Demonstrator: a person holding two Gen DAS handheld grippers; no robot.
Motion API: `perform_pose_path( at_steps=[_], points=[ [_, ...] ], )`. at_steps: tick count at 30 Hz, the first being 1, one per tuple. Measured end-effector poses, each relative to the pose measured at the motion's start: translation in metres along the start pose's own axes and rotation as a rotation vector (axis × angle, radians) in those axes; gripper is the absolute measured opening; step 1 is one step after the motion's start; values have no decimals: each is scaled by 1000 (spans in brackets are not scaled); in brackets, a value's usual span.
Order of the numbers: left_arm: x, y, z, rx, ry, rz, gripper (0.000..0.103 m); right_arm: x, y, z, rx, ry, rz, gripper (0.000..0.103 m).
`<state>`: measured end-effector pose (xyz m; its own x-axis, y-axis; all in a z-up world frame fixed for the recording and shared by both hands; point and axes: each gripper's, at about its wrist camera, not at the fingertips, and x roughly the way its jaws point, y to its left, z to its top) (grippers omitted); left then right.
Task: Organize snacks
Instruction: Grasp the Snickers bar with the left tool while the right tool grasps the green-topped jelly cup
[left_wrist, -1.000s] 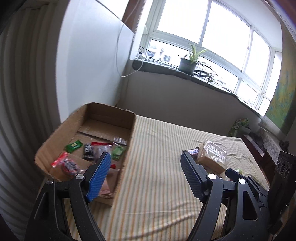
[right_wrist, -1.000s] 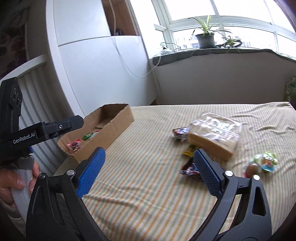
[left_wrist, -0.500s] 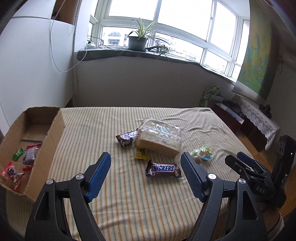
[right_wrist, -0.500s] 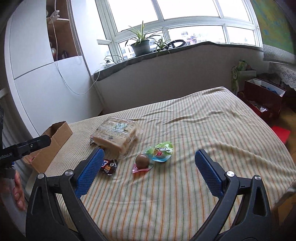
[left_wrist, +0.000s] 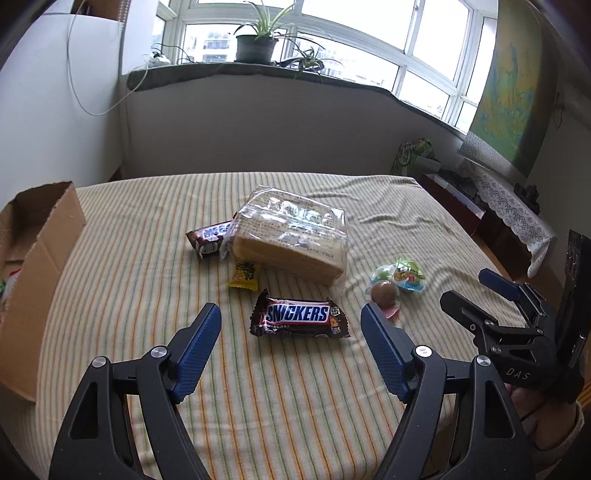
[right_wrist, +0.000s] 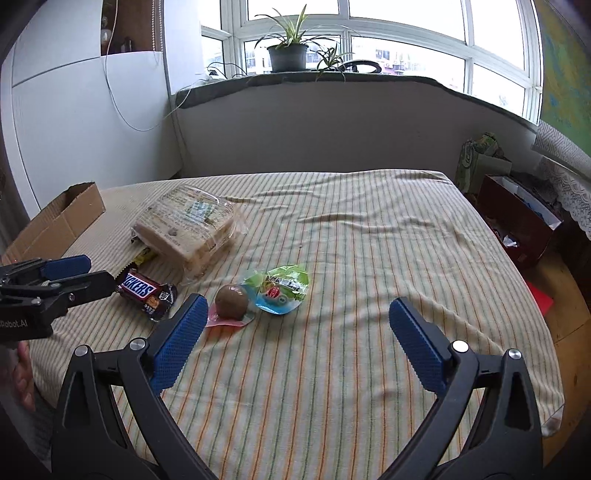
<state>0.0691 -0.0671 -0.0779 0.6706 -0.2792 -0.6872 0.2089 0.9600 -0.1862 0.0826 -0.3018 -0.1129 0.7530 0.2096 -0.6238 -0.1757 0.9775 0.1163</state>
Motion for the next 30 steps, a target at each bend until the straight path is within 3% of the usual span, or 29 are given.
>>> perform_pose_path(
  at_steps=[5,14,17,18,24,30],
  points=[
    [38,-8,-1,37,58,23,78,30,-13,13,10,72,59,100],
    [62,-11,-6,76,100,55,78,63,-12,14,-45,161,89,73],
    [64,-12,-8,91,91,60,78,66,-10,11,-50,162,91,41],
    [63,-12,-9,92,87,58,78,67,-11,10,-49,164,93,26],
    [54,0,-13,52,48,18,63,67,-23,8,16,146,149,26],
    [51,5,-14,24,30,-1,58,66,-25,8,38,136,162,26]
  ],
)
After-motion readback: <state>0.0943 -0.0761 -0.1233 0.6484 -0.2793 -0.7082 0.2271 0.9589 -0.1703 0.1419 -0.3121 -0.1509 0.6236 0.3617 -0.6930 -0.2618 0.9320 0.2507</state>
